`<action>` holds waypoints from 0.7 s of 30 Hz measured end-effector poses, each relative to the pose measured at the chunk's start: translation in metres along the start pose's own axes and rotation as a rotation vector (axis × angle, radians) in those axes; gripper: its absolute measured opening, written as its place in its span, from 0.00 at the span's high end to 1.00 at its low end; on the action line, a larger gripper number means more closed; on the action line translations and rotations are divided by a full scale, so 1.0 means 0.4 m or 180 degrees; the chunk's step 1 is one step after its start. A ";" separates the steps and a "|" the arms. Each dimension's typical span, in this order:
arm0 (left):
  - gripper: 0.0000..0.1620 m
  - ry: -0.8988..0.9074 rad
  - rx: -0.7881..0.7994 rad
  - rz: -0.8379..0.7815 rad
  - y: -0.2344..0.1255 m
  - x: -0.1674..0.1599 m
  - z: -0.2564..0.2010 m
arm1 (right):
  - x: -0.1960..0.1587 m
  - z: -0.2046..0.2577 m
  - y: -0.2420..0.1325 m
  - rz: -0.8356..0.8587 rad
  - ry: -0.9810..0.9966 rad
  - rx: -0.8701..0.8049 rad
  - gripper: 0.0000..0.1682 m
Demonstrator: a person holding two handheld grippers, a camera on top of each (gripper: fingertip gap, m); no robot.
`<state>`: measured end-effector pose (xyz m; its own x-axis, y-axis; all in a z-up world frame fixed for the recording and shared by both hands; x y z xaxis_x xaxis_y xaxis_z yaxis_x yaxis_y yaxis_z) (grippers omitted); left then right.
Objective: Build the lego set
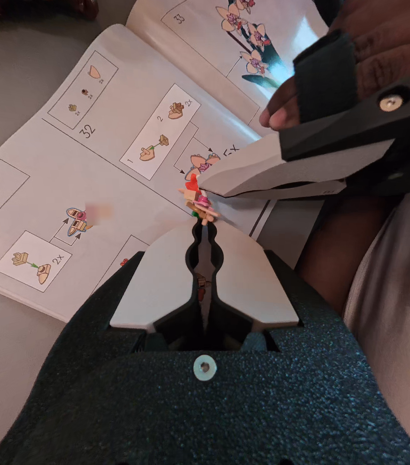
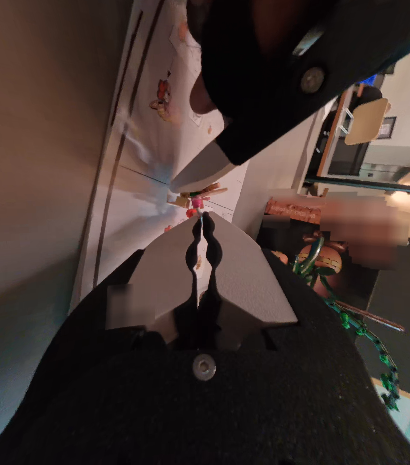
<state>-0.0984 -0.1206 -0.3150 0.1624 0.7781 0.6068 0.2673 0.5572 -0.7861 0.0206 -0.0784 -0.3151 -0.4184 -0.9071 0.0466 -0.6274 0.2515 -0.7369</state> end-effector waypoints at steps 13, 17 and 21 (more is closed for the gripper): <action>0.97 -0.0386 0.0070 -0.0263 0.009 0.002 0.019 | 0.031 0.018 0.024 0.0222 0.0156 -0.0423 1.00; 0.97 -0.0448 -0.0009 -0.0269 0.008 -0.009 0.025 | 0.025 0.012 0.024 0.0158 0.0360 -0.0374 1.00; 0.96 -0.0503 0.0017 -0.0260 0.005 -0.021 0.033 | -0.023 -0.001 0.012 -0.0192 0.0772 -0.0059 0.99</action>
<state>-0.1118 -0.1222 -0.3233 -0.0112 0.7658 0.6430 0.2685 0.6217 -0.7357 0.0210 -0.0685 -0.3188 -0.5237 -0.8137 0.2521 -0.6671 0.2077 -0.7154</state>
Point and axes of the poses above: each gripper's, where its closed fingertips meet, y out along the fingers, x out of its top, z = x × y across the jaws, the point moved 10 cm from there along -y, back along the fingers, and after that the axes turned 14 degrees about x, right-handed, at the moved point
